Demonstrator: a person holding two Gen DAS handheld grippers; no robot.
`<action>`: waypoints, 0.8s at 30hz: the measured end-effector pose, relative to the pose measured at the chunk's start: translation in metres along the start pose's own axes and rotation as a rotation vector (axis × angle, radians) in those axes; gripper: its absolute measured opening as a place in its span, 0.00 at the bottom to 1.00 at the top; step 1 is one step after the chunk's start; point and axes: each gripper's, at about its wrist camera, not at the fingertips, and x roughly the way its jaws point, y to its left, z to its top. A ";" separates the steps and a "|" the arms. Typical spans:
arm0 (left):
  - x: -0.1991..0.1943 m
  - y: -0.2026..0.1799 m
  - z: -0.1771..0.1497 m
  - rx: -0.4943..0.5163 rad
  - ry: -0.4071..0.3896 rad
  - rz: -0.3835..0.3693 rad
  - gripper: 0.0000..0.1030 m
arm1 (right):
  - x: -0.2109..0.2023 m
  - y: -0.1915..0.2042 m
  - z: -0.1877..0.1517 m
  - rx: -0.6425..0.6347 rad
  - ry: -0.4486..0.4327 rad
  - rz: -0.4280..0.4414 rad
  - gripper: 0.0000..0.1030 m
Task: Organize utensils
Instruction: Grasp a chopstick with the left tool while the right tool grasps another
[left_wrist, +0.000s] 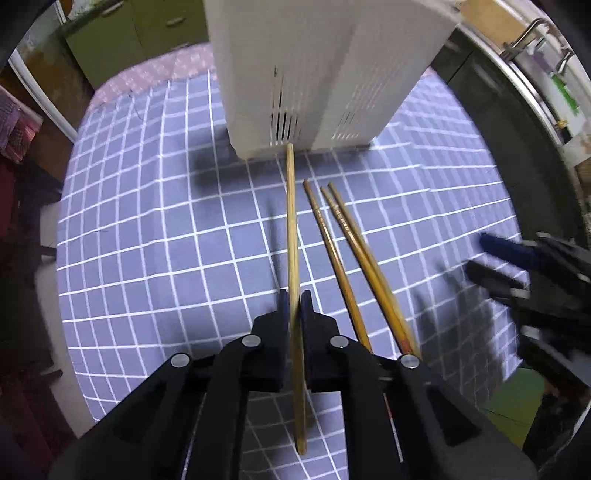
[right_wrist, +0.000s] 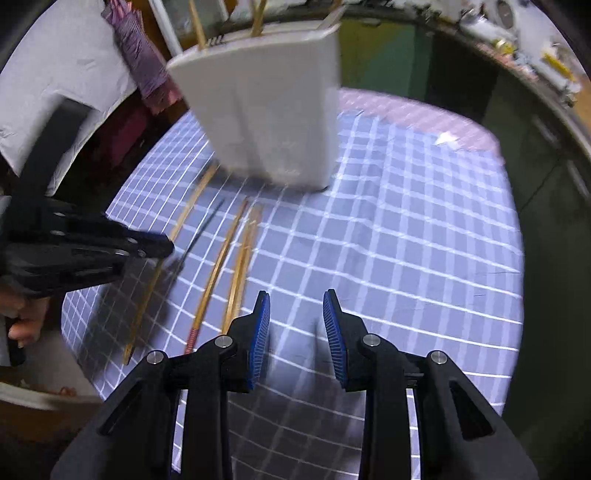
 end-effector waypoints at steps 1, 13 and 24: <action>-0.007 0.001 -0.004 0.003 -0.022 -0.010 0.06 | 0.006 0.002 0.002 0.000 0.019 0.014 0.30; -0.076 0.018 -0.038 0.046 -0.230 -0.004 0.06 | 0.056 0.026 0.026 -0.048 0.167 -0.001 0.22; -0.096 0.021 -0.058 0.069 -0.289 -0.003 0.06 | 0.069 0.041 0.033 -0.097 0.210 -0.055 0.20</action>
